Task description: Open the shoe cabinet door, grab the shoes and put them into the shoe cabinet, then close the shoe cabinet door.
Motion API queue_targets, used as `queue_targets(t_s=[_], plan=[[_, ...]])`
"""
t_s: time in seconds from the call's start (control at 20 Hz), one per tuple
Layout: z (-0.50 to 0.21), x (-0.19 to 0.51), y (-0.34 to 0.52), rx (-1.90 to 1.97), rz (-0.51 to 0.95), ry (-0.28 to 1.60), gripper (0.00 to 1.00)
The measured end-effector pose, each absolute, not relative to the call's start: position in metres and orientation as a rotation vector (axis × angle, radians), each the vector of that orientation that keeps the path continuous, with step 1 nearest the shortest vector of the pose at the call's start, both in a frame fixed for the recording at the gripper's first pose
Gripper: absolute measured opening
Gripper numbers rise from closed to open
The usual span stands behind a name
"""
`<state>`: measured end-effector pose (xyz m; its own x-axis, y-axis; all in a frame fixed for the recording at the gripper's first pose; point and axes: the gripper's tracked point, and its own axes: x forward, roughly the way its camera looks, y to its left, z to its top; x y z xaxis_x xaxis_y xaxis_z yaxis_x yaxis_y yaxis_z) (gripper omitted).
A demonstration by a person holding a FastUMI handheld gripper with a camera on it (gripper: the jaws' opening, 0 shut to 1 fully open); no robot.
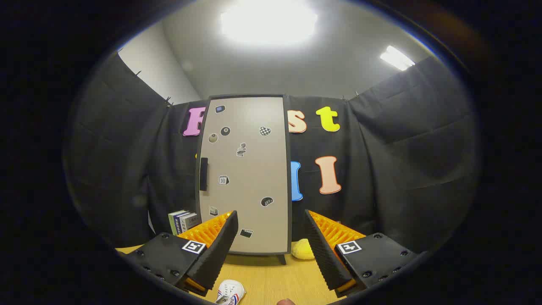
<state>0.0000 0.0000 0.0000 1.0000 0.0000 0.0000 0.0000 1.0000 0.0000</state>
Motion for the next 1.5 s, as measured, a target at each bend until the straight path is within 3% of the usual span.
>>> queue_targets(t_s=[1.1,1.5], plan=[[0.022,0.004,0.033,-0.003,0.049,0.009,0.97],[0.045,0.062,0.083,0.034,0.111,0.023,0.97]])
